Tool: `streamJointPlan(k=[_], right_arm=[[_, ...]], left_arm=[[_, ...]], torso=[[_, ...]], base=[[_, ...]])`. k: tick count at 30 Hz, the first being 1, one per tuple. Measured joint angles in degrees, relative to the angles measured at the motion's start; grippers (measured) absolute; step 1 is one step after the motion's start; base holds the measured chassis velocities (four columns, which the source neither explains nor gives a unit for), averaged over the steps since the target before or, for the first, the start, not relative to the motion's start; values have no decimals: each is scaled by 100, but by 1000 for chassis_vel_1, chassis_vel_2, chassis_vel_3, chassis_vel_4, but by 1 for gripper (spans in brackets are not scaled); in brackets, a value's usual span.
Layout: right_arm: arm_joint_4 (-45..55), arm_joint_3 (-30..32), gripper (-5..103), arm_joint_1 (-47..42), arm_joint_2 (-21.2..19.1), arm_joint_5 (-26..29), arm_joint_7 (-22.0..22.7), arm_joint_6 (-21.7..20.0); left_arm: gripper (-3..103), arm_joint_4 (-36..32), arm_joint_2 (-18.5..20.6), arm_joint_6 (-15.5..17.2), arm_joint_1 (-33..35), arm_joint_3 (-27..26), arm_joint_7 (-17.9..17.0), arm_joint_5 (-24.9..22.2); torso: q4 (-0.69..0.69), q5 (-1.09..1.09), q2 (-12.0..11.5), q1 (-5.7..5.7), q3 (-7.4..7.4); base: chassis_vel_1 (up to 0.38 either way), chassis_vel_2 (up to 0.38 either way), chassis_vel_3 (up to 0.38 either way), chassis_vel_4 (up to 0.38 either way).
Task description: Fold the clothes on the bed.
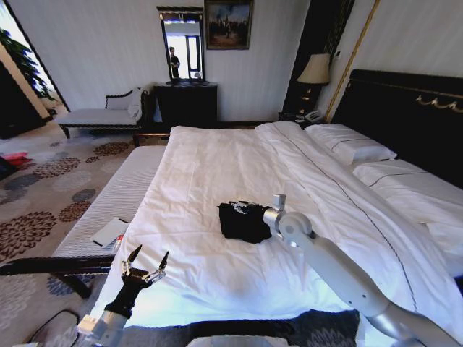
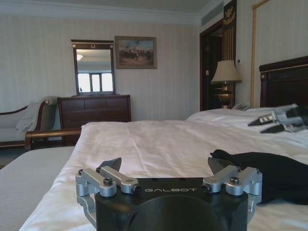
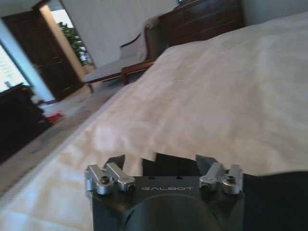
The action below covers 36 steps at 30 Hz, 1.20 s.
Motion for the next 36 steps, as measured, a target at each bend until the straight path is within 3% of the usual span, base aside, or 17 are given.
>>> streamJointPlan(k=[5,6,12,15,17,22,36], right_arm=[[-586,58,98,-276,200,-798,-96,776],[-586,58,98,-276,200,-798,-96,776],[-1687,-179,100,-26,955,-1982,-185,2025],[-1902,-303,100,25,1274,-2419,-228,2299],[-1942,-330,100,36,1343,-2538,-237,2343],[-2399,-668,100,89,1681,-3455,-412,2668],[-2813,-1068,100,215,1688,-3673,-449,2689]], left_arm=[[100,0,0,0,0,0,0,0],[100,0,0,0,0,0,0,0],[100,0,0,0,0,-1,0,0],[100,0,0,0,0,-1,0,0],[100,0,0,0,0,-1,1,0],[100,0,0,0,0,0,0,0],[100,0,0,0,0,0,0,0]], torso=[[0,1,0,0,0],[0,1,0,0,0],[2,-1,0,0,1],[3,0,0,0,1],[3,0,0,0,1],[1,-1,0,0,1],[1,0,0,1,1]], base=[[0,0,0,0],[0,0,0,0],[0,0,0,0],[0,0,0,0],[0,0,0,0],[0,0,0,0],[0,0,0,0]])
